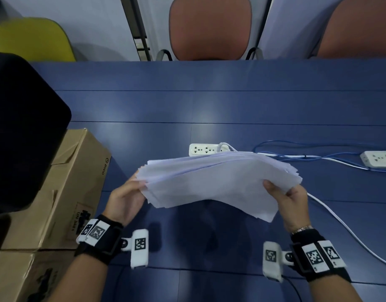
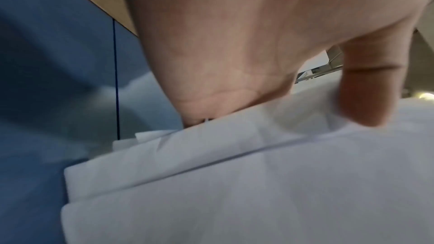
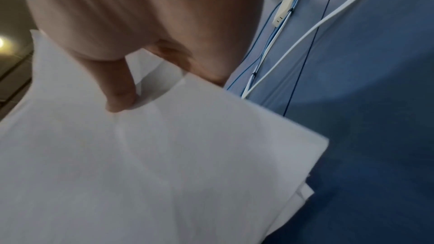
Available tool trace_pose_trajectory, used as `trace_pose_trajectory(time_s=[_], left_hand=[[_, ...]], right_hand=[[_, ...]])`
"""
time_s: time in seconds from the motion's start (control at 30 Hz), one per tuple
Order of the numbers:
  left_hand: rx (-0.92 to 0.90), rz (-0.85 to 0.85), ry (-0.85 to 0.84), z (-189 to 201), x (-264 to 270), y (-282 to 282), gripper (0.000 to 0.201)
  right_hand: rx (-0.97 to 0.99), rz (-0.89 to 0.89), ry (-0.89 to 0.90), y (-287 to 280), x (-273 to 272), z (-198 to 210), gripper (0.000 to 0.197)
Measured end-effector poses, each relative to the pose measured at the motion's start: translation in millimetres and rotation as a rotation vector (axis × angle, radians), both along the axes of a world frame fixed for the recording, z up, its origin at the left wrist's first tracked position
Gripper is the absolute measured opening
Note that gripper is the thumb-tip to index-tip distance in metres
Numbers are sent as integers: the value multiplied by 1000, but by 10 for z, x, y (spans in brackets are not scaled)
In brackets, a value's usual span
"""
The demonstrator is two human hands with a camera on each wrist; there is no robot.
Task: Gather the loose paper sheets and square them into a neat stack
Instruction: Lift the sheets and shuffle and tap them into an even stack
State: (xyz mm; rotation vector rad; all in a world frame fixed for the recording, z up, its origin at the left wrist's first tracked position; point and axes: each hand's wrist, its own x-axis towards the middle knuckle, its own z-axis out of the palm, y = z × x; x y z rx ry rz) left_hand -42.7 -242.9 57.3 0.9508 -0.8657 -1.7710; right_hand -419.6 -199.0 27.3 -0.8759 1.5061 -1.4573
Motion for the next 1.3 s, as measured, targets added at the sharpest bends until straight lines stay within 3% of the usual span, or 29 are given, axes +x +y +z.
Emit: trace_pose_trajectory(time_s=[0.07,0.13,0.27,0.4,0.53,0.6,0.8,1.0,1.17,1.3], left_hand=[[-19,-24,27,-32,22,-2,88],[-87,-9,-114,-8,-54,-9,96],[-151,249,-413,23,-211,-106,44],[-258,370,-308,38,-220,-149,29],[-239,222,-289,-183,-161,-145,66],[-167,165,-300,-282,-195,-150,53],[-241,211,-303,-161,-320,-138,43],[-214,184,-358,-278,-324,-68,64],[-333,254,-329,-111,-418,-25,50],[-294,213,-387,-251,-342,-18,55]], right_hand=[[1,-33,25,-17,15,34,10],[-4,-50,24,-28,20,104,3],[-57,-28,21,-33,62,313,8],[-170,25,-85,21,68,397,13],[-105,111,-110,24,44,201,44],[-58,93,-93,6,13,69,53],[-205,62,-93,10,-18,154,53],[-122,68,-45,54,-29,54,48],[-285,26,-62,146,-26,165,41],[-178,25,-11,226,-40,-28,43]])
